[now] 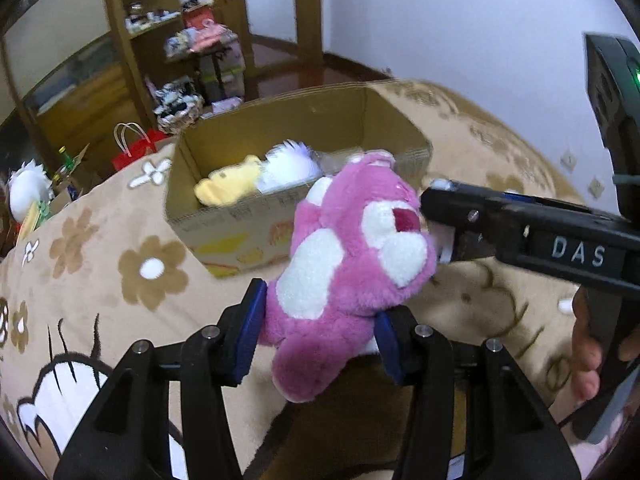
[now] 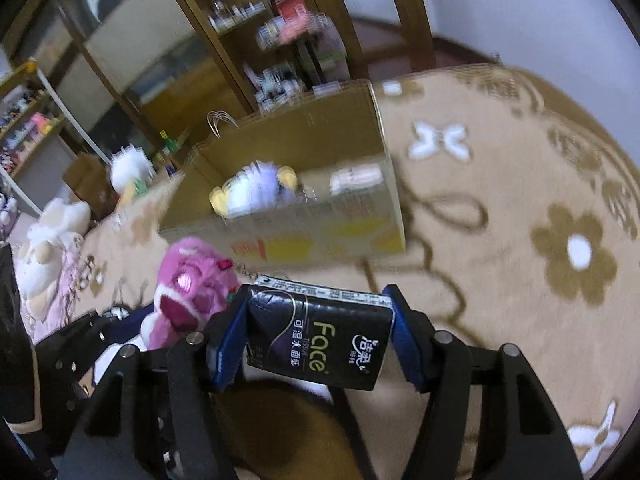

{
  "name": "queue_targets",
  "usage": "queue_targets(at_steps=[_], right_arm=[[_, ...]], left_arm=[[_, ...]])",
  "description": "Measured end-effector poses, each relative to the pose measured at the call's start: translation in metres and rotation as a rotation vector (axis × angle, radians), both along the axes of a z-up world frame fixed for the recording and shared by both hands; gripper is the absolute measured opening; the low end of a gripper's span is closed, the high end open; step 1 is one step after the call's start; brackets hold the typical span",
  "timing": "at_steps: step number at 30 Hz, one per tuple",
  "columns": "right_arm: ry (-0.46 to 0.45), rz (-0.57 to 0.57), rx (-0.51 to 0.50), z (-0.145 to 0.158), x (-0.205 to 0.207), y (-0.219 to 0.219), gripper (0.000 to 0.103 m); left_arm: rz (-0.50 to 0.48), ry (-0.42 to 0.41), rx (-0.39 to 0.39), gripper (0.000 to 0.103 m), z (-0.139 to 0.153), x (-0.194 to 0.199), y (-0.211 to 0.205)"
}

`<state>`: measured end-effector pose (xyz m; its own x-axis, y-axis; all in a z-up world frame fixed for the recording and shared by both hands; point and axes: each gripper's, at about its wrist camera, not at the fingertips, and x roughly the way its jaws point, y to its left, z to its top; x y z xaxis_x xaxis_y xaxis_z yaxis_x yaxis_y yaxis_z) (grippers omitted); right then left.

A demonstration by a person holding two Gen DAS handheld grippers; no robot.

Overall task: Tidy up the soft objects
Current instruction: 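Lift pink bear with left gripper while right gripper carries Face pack over box, then open left gripper dropping pink bear into box while right gripper releases Face pack inside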

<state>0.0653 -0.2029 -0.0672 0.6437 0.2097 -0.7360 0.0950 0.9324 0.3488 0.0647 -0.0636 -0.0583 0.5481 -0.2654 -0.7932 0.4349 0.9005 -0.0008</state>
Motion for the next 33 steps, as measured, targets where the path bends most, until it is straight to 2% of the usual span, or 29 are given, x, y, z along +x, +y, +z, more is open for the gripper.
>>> queue_targets(at_steps=[6,13,15,18,23,28,33], right_arm=[[-0.174,-0.03,-0.037,0.039,-0.002,-0.006,0.068],[-0.25,-0.016,-0.077,0.055,0.011,-0.002,0.068],[-0.272,-0.012,-0.087,0.057,0.014,-0.002,0.068],[-0.291,-0.002,-0.091,0.056,0.018,-0.003,0.068],[-0.3,0.017,-0.109,0.052,0.028,0.002,0.068],[-0.29,0.021,-0.119,0.043,0.042,0.003,0.068],[-0.272,0.026,-0.125,0.034,0.054,0.004,0.068]], left_arm=[[0.073,-0.082,-0.035,0.05,0.02,0.012,0.018],[0.123,-0.175,-0.071,0.05,0.04,0.032,0.031],[0.136,-0.179,-0.091,0.05,0.044,0.039,0.032],[0.137,-0.205,-0.127,0.05,0.053,0.047,0.034],[0.143,-0.25,-0.114,0.05,0.06,0.058,0.034],[0.158,-0.231,-0.09,0.05,0.05,0.068,0.035],[0.159,-0.176,-0.079,0.051,0.036,0.082,0.033]])
